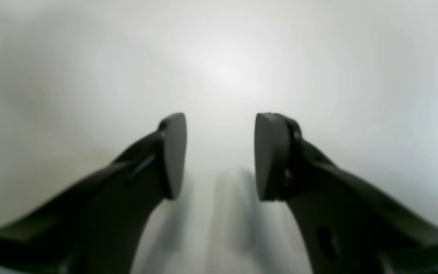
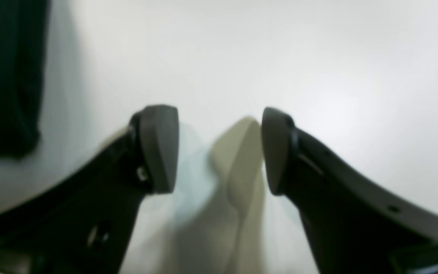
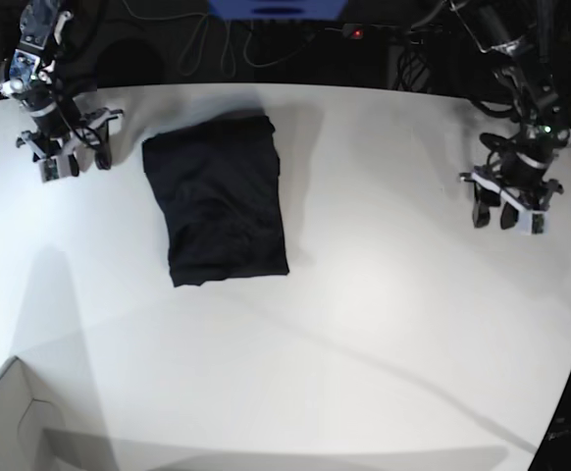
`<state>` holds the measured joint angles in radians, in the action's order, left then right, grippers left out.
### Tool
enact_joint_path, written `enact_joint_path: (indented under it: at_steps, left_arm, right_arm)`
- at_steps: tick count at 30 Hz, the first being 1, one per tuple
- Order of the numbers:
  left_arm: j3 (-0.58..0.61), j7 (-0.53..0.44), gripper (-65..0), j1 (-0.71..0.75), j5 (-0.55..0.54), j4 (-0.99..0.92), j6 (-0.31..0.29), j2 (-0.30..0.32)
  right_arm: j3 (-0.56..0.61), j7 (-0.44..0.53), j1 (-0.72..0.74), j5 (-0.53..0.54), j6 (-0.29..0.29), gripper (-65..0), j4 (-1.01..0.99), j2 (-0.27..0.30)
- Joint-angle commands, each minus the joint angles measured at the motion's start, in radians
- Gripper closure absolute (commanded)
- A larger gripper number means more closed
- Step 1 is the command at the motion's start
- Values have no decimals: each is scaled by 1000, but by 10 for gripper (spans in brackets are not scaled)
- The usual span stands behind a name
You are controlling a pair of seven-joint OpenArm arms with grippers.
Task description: Layout the t-shirt on the table in an organized manner, then fold the t-shirt properly
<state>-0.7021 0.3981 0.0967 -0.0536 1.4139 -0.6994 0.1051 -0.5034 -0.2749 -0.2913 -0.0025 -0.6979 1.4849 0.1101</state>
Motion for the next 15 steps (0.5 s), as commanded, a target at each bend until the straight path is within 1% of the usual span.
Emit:
enact_joint_path:
  at_steps: [1,6,11,15]
  left_arm:
    - [-21,-21,-282,21,-35,31,1,14]
    - [-95,-21,-282,166,-137,90,1,8]
    - [-164,-21,-281,278,-254,118,1,8]
    - [-202,-21,-281,331,-317,123,1,9]
  right_arm:
    - [7,-16,-3,-3,0,-354,-7,6]
    - [87,-16,16,-3,0,-352,-14,-5]
    - [171,-16,-65,-3,0,-352,72,-56]
    - [205,-16,-113,-3,0,-352,125,-82]
